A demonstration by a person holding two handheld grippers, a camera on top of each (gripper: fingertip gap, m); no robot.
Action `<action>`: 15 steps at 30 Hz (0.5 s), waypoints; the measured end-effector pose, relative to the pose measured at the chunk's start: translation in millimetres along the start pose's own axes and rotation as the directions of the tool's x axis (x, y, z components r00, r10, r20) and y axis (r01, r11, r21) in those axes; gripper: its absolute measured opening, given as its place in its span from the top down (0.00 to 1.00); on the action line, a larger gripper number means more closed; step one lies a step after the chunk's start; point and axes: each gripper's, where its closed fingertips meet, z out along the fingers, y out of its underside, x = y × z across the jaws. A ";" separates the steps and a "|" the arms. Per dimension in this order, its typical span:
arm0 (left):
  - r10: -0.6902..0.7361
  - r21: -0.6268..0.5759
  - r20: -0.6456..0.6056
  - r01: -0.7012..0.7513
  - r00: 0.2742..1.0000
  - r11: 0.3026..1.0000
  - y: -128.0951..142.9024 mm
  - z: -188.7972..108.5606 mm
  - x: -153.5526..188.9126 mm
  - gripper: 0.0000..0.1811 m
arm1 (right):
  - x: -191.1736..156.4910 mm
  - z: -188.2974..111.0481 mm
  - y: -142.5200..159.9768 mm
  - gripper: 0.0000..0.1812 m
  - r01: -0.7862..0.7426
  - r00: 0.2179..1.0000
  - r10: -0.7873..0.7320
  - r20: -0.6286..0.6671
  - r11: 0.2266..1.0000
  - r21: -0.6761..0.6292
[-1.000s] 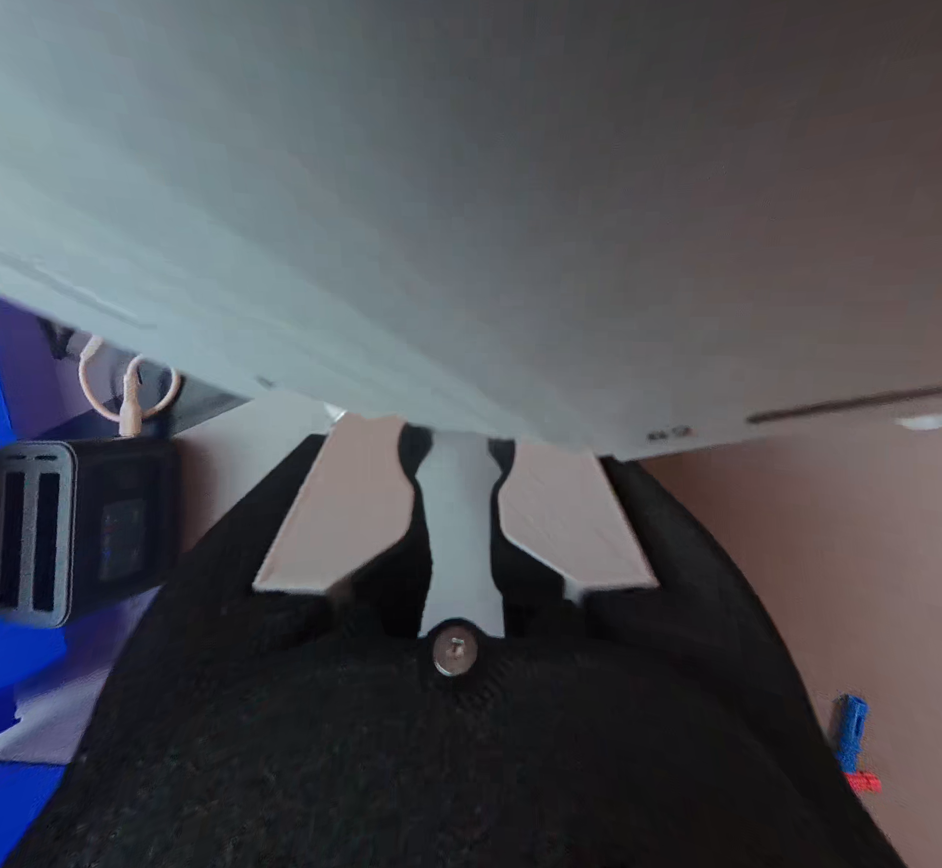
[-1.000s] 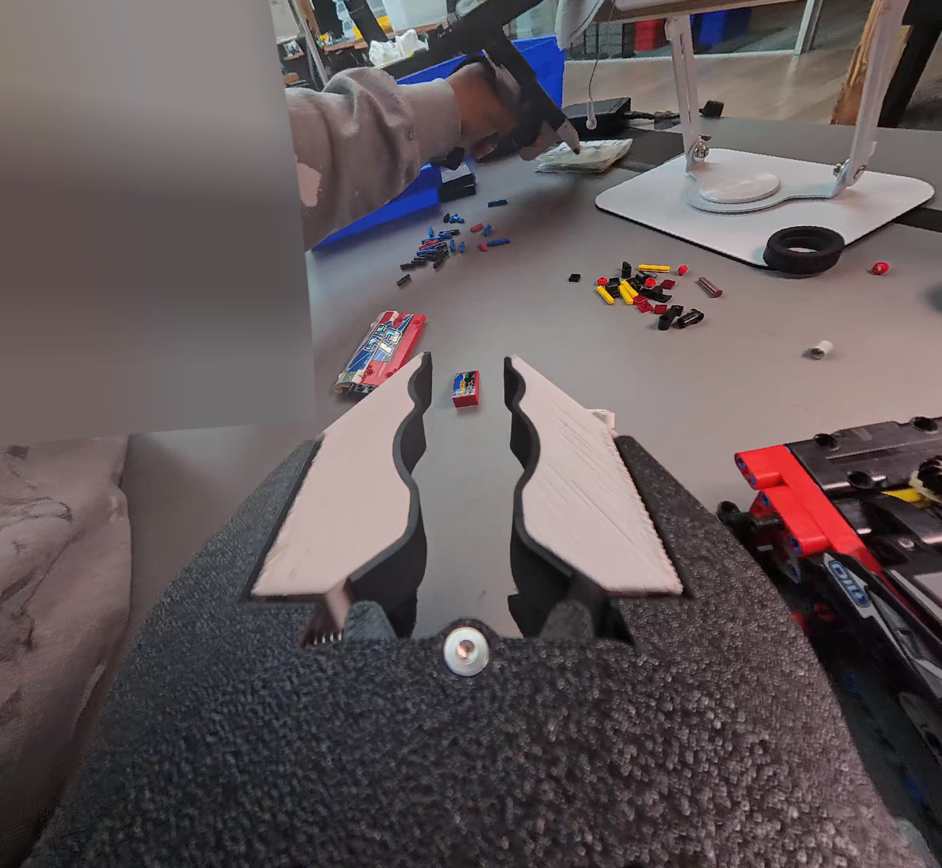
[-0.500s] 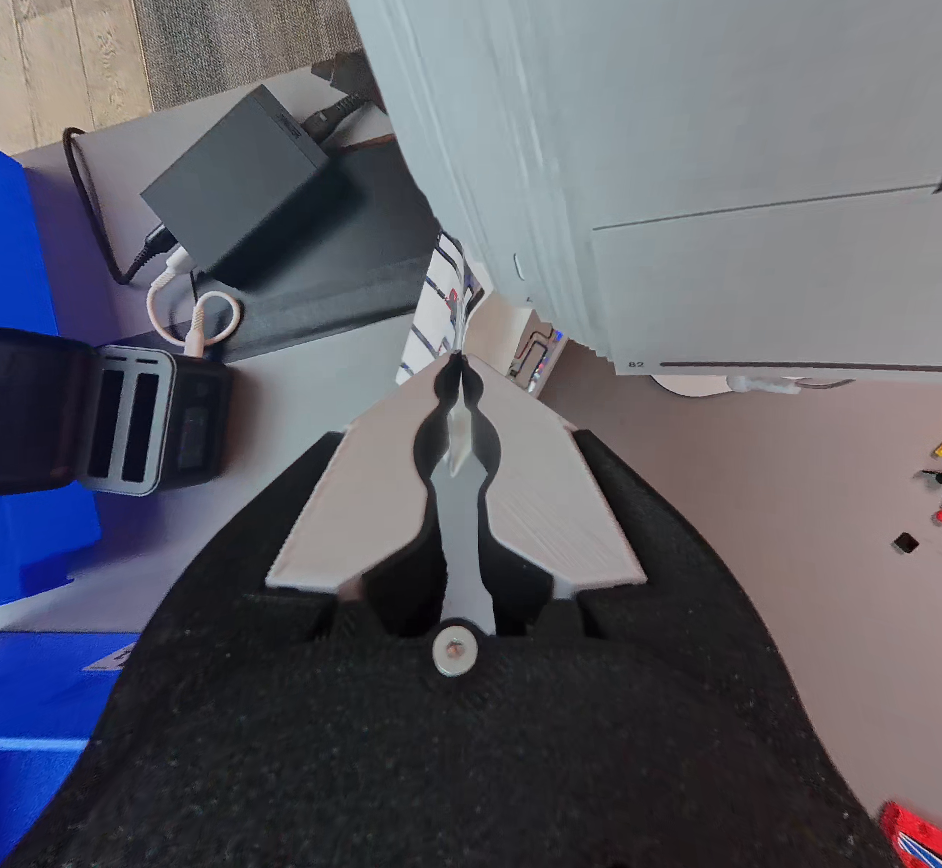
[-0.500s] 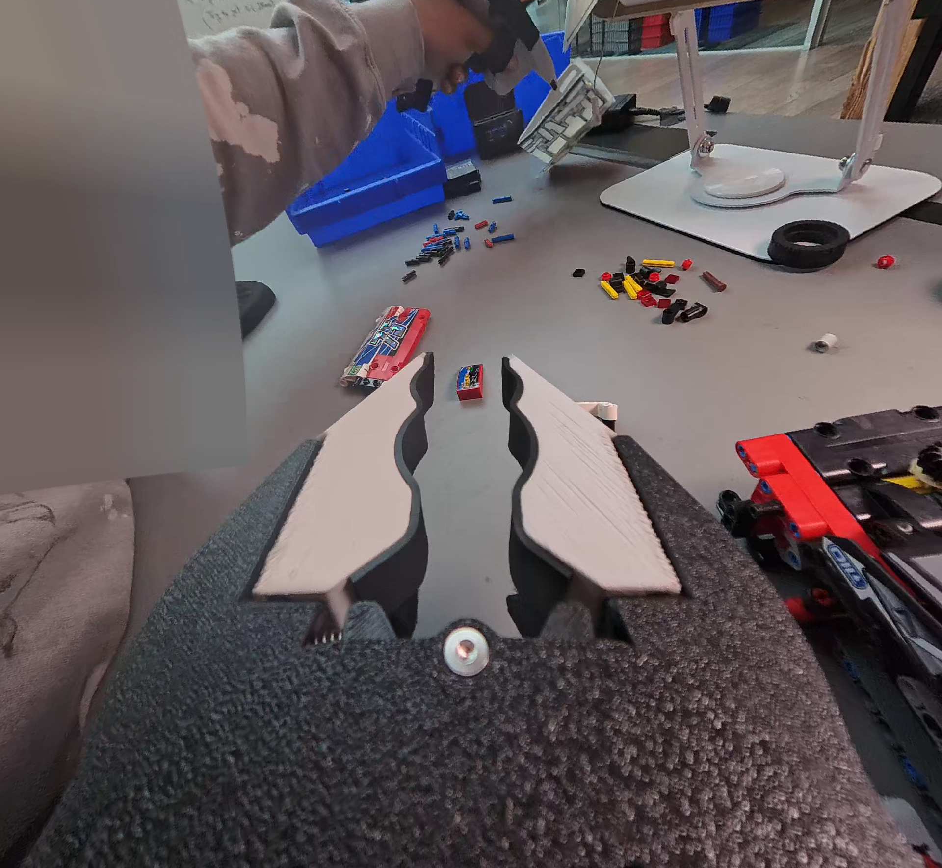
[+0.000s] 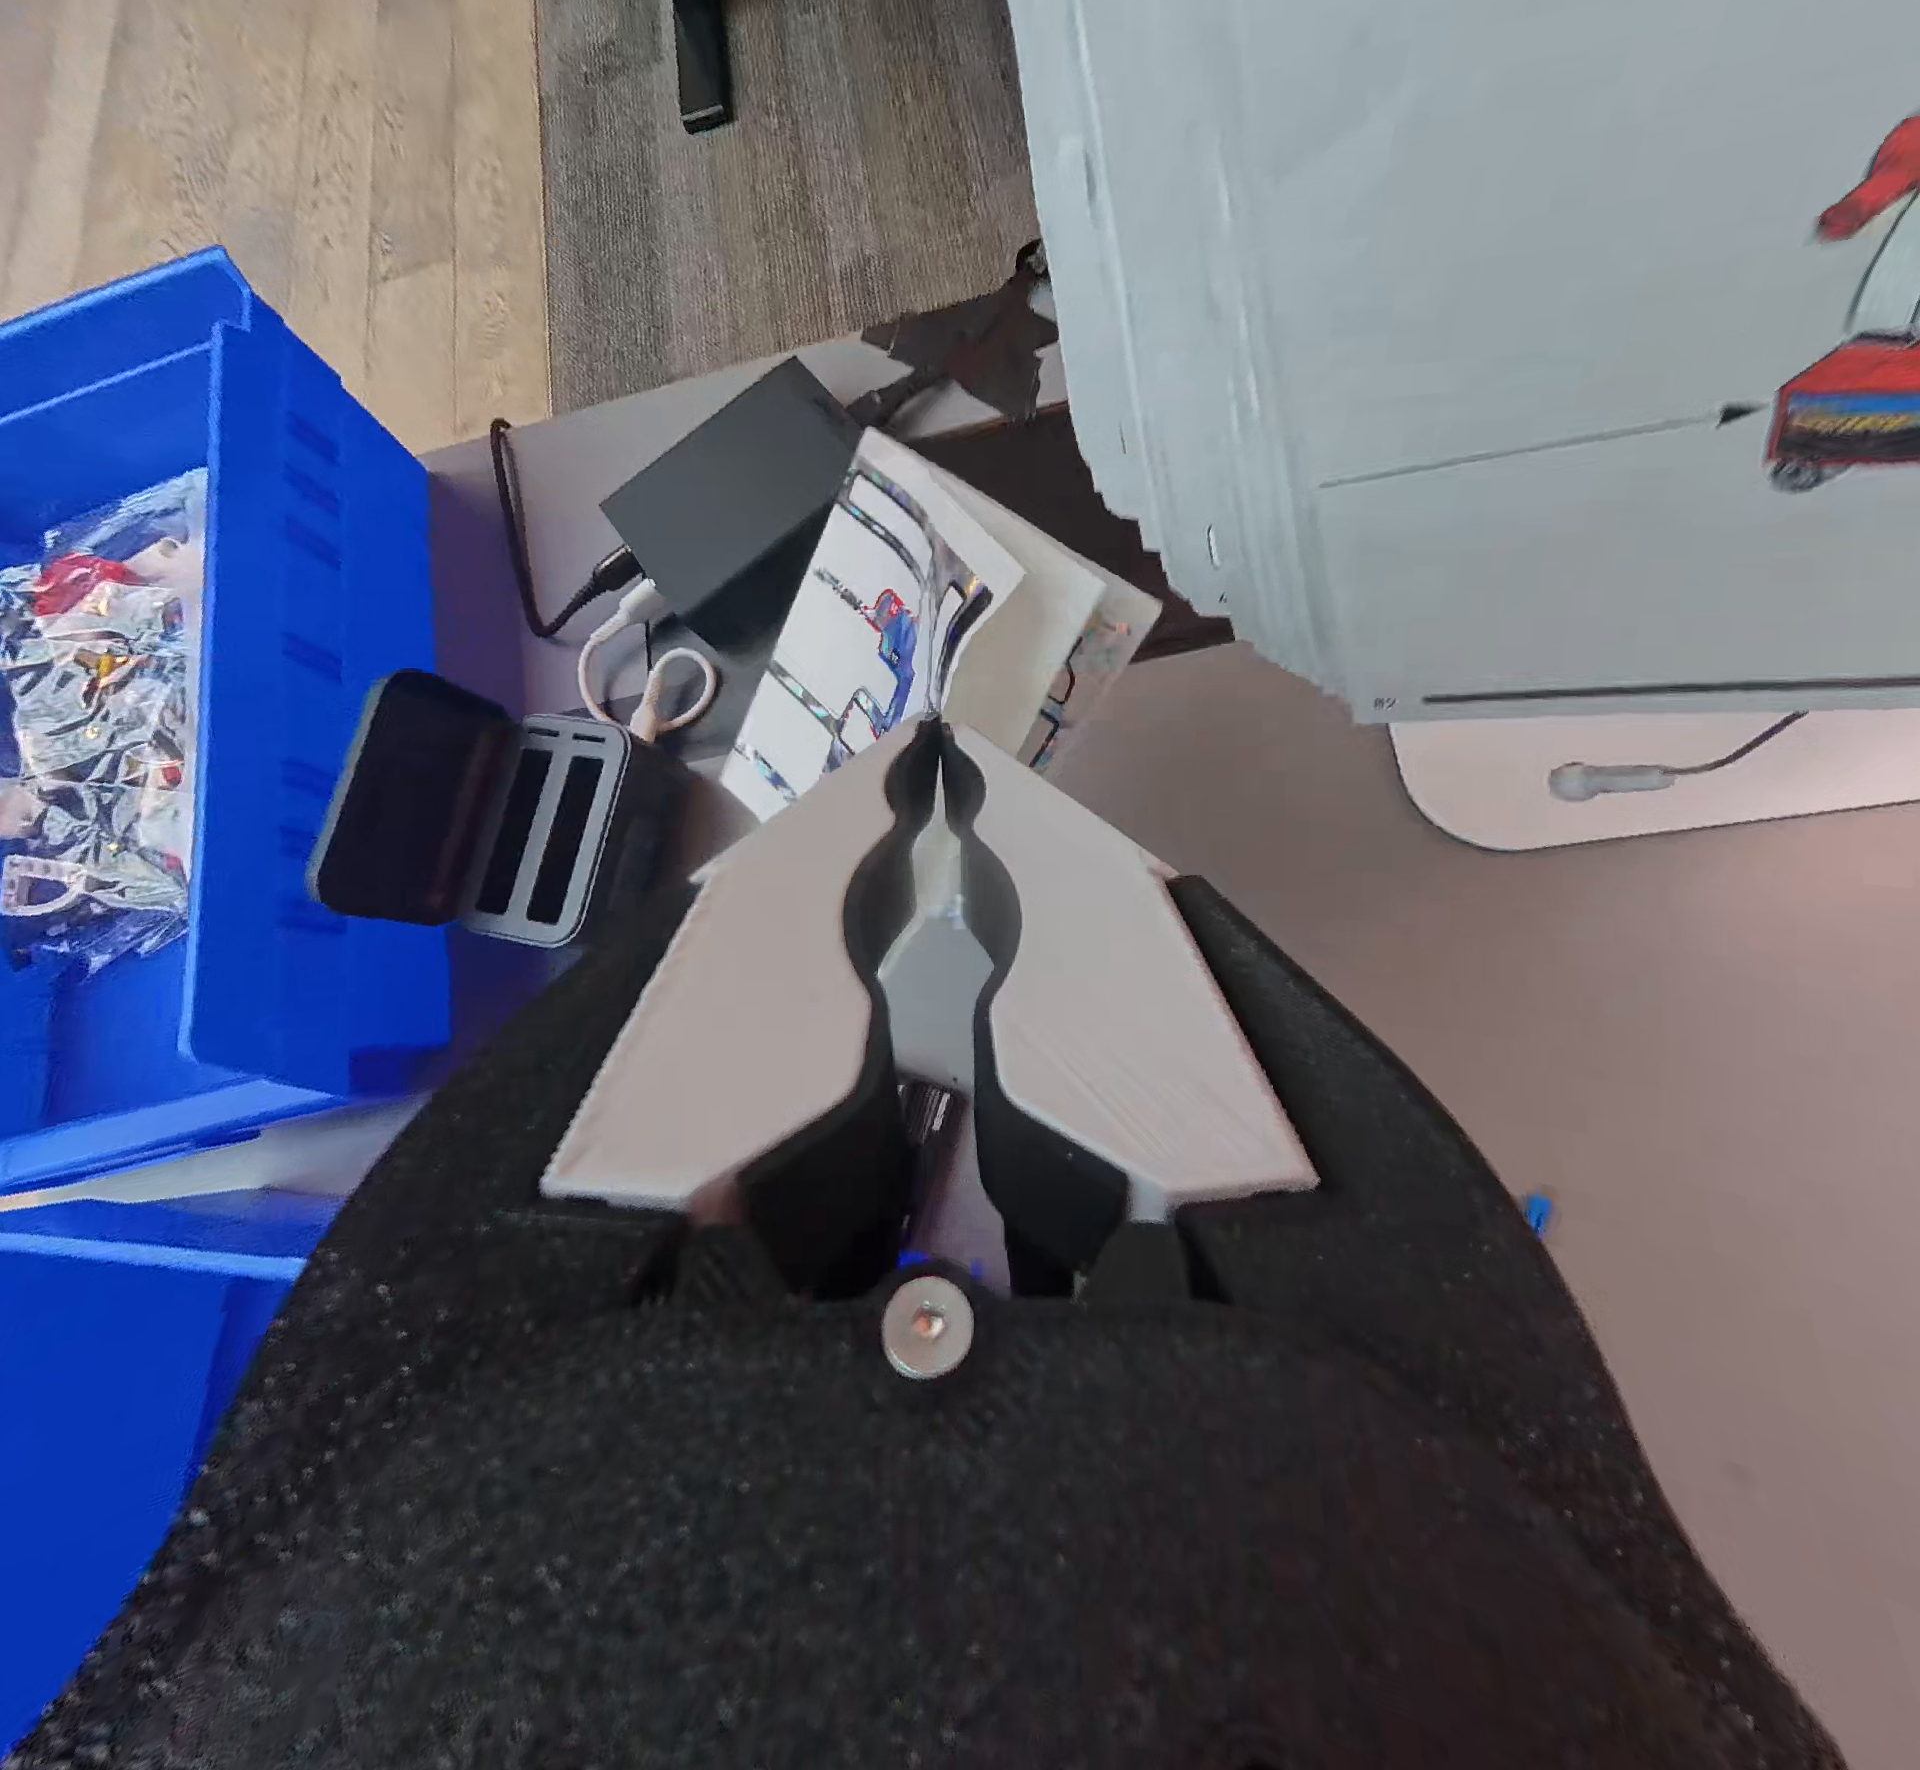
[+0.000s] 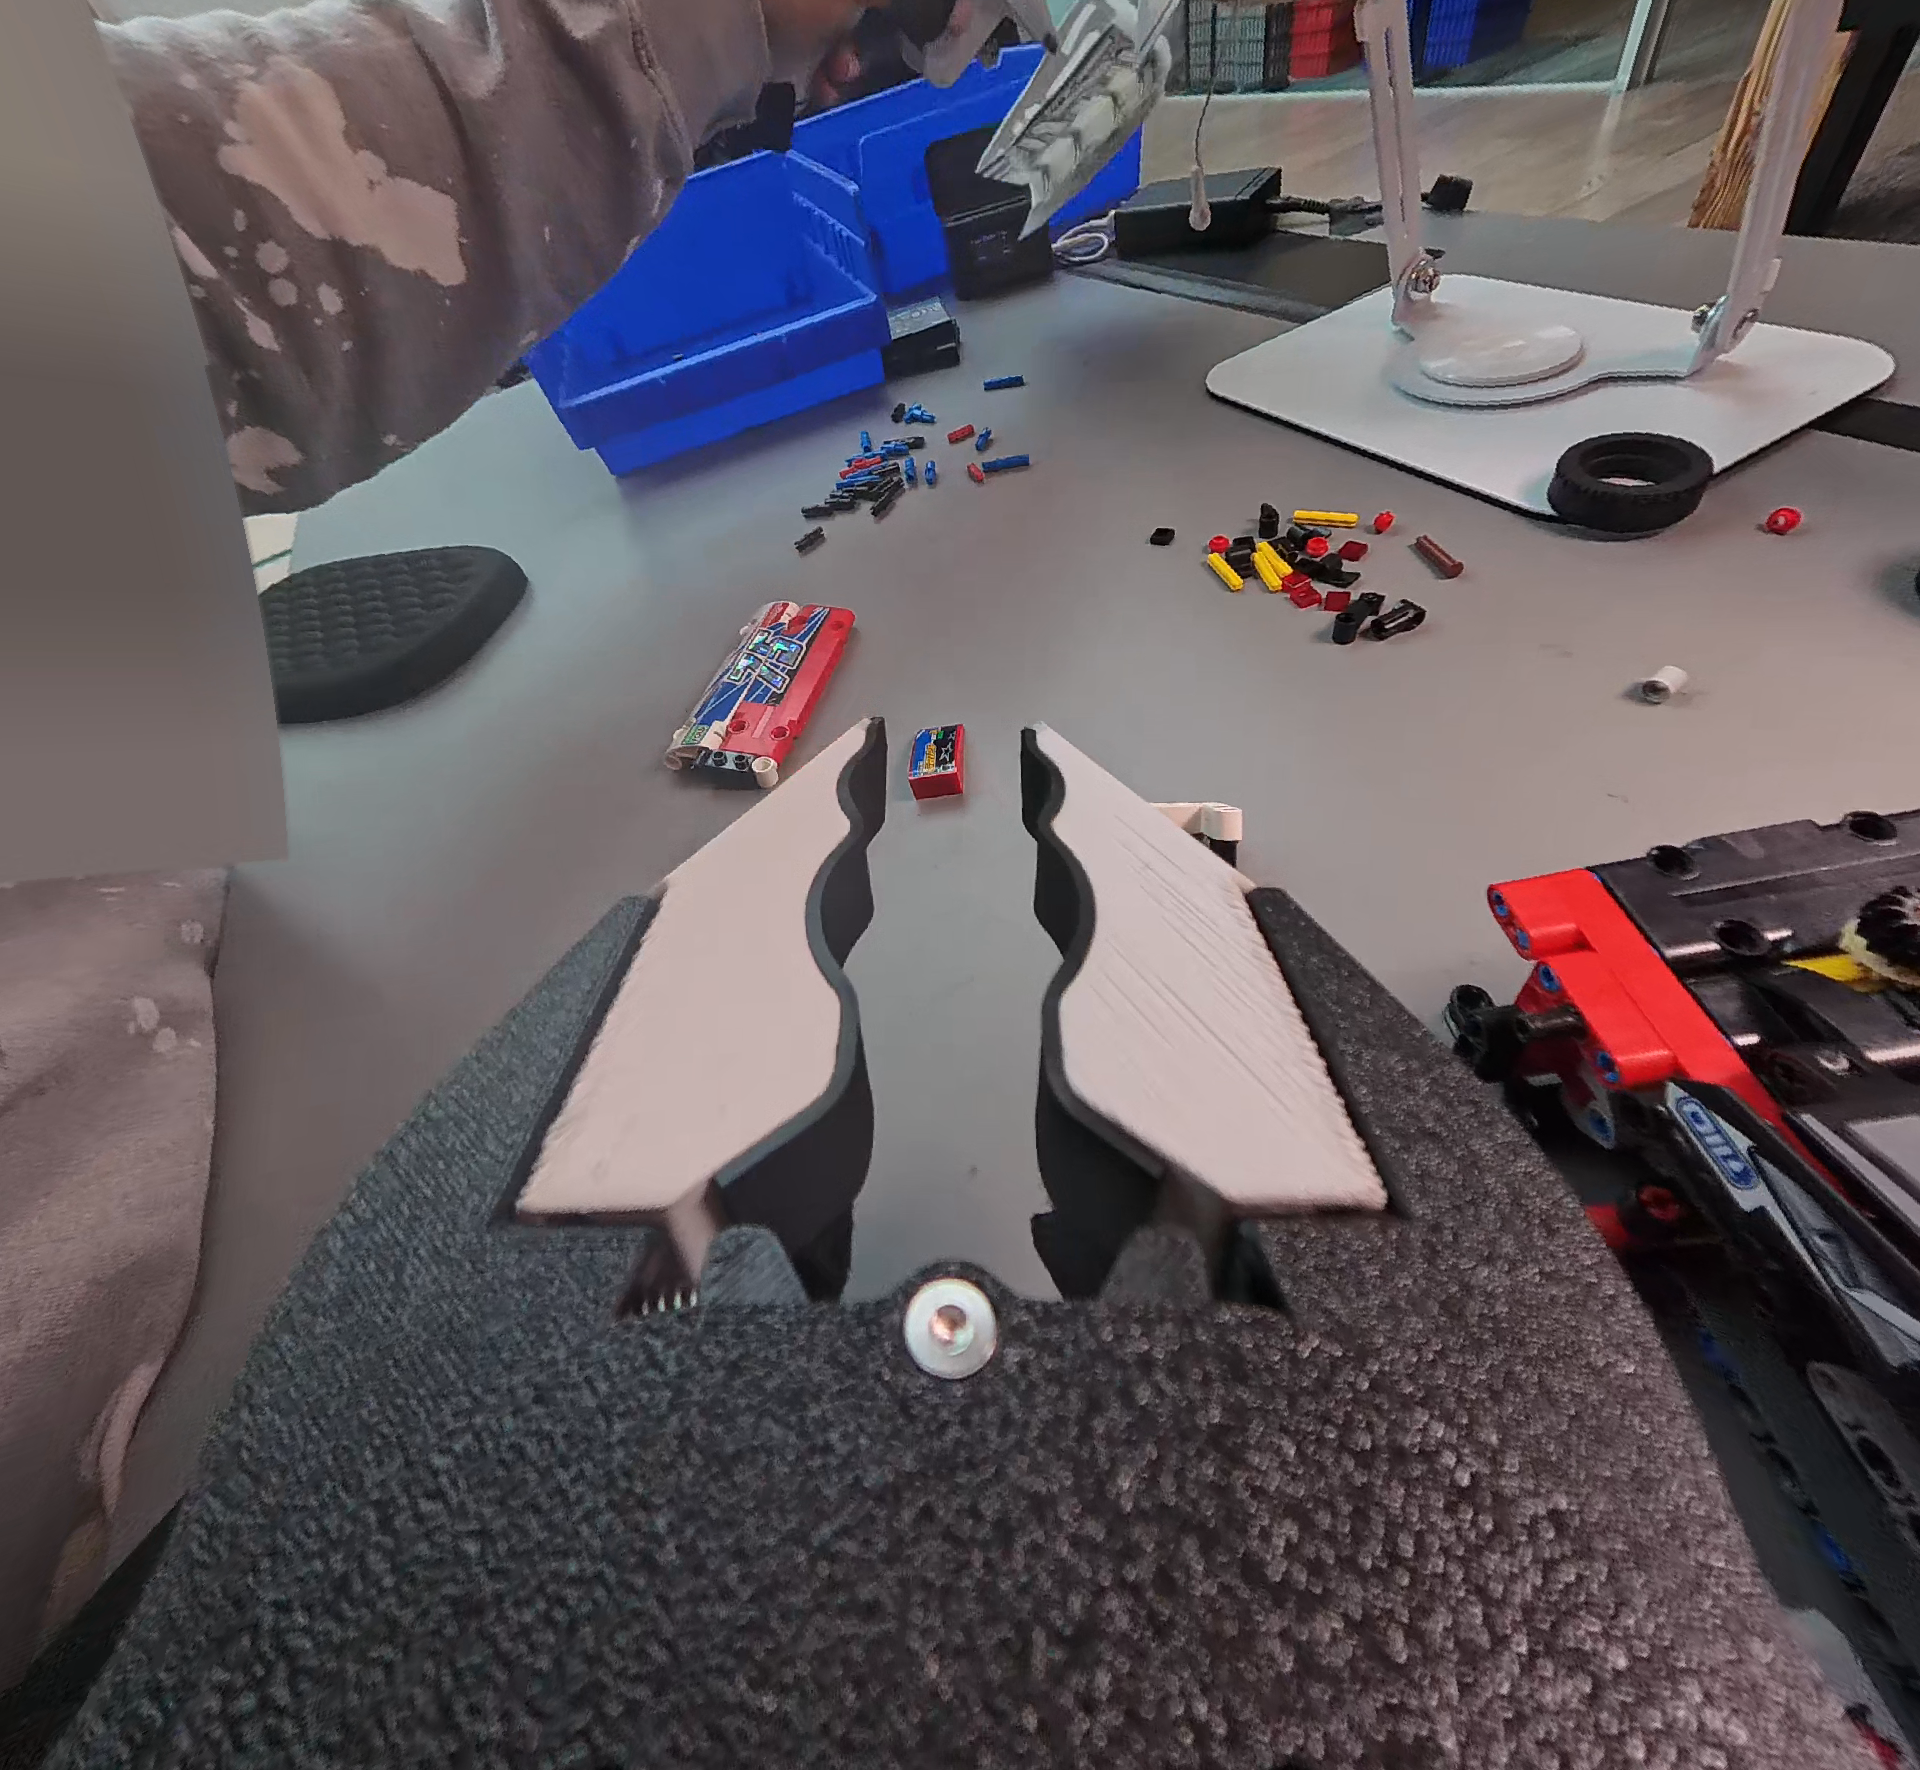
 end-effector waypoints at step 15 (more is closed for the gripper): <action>0.129 0.039 -0.189 -0.124 0.973 0.992 -0.9 -8.0 26.1 0.79 | 5.4 1.4 -3.4 0.86 -0.020 1.000 0.020 0.007 0.999 0.034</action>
